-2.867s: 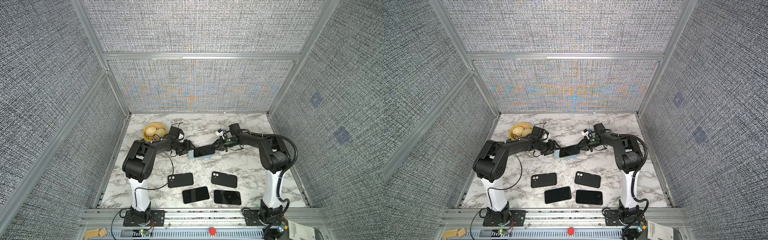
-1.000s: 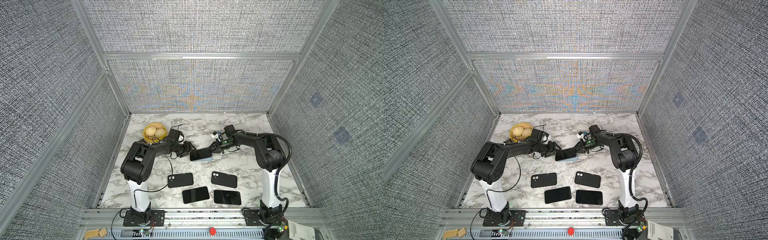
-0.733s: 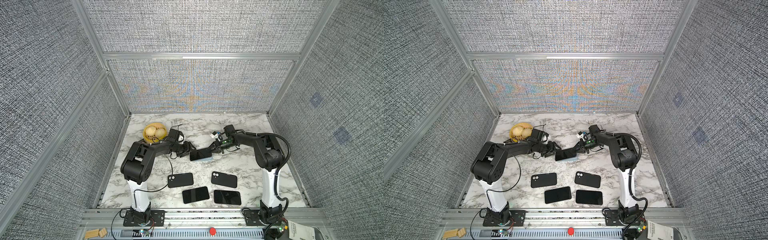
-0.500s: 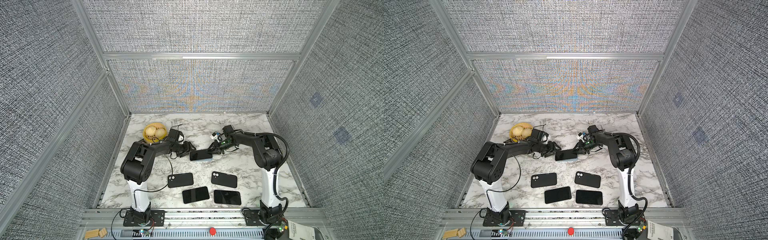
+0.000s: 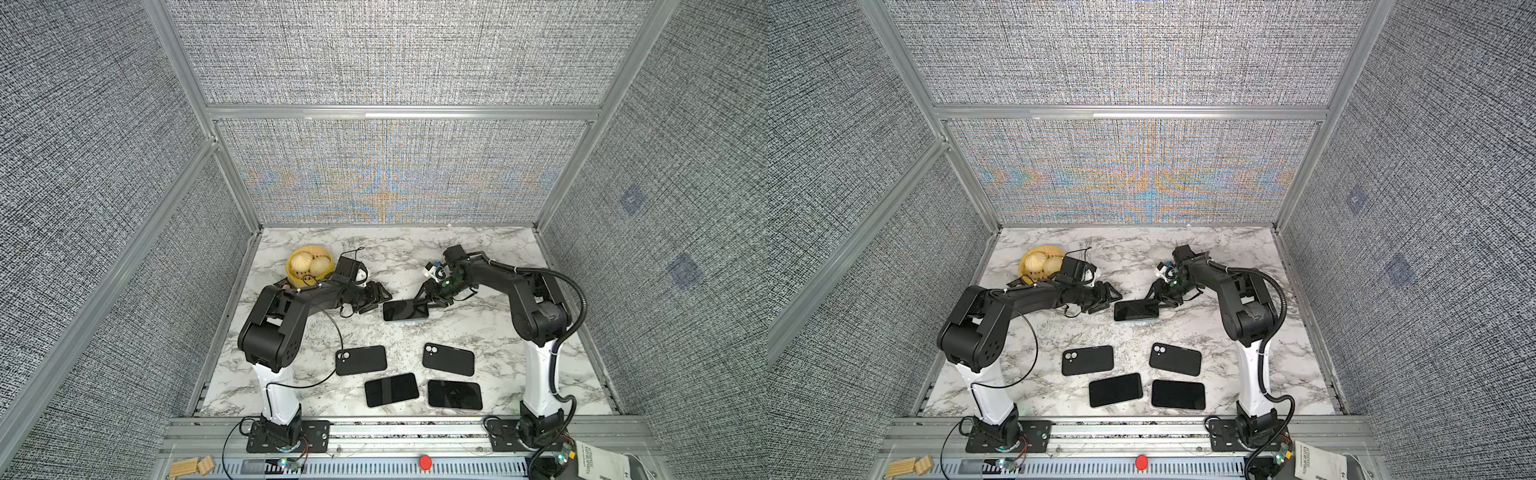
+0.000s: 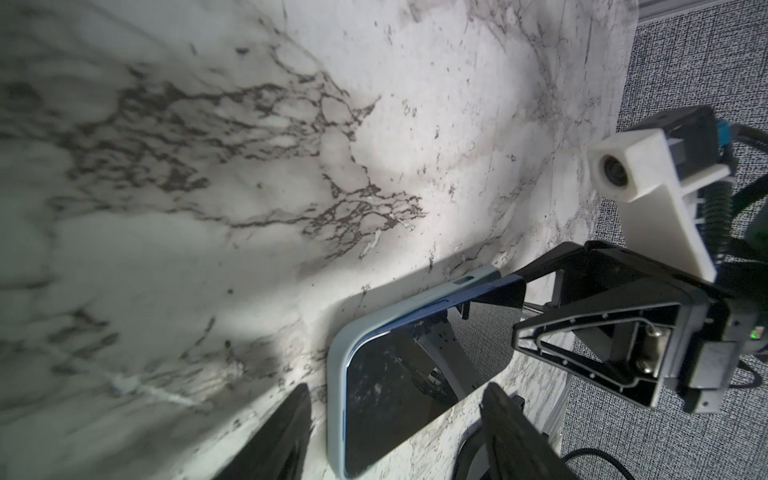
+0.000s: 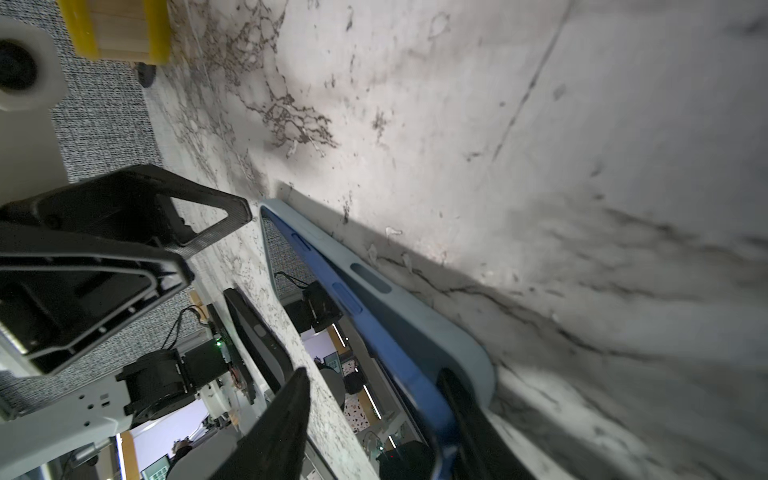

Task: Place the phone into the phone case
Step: 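Press the phone down into the case and open the right gripper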

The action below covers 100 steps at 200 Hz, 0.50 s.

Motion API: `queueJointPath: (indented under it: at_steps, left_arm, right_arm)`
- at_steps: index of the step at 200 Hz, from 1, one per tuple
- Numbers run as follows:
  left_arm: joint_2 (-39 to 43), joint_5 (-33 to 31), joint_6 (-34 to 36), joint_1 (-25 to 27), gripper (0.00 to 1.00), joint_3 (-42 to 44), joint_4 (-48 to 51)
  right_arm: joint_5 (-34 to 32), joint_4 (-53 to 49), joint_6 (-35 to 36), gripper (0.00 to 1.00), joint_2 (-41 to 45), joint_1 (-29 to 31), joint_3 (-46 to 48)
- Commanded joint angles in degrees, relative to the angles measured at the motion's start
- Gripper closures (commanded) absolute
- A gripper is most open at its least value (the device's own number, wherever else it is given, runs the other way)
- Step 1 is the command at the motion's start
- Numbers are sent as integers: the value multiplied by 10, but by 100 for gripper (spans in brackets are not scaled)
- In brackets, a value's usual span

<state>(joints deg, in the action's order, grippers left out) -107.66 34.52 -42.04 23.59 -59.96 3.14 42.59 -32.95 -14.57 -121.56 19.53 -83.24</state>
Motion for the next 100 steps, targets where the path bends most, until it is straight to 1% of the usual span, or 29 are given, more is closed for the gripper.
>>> queueJointPath:
  at_steps: [1, 59, 76, 100]
  left_arm:
    - [8, -2, 9, 0, 34, 5, 6]
    - [15, 12, 10, 4, 32, 23, -1]
    - [15, 13, 10, 5, 32, 26, -1]
    - [16, 14, 12, 7, 32, 27, 1]
  right_arm:
    - [-44, -39, 13, 47, 9, 9, -11]
    - [-138, -79, 27, 44, 16, 31, -32]
    - [-156, -88, 30, 39, 13, 36, -38]
    - [-165, -92, 32, 38, 14, 39, -41]
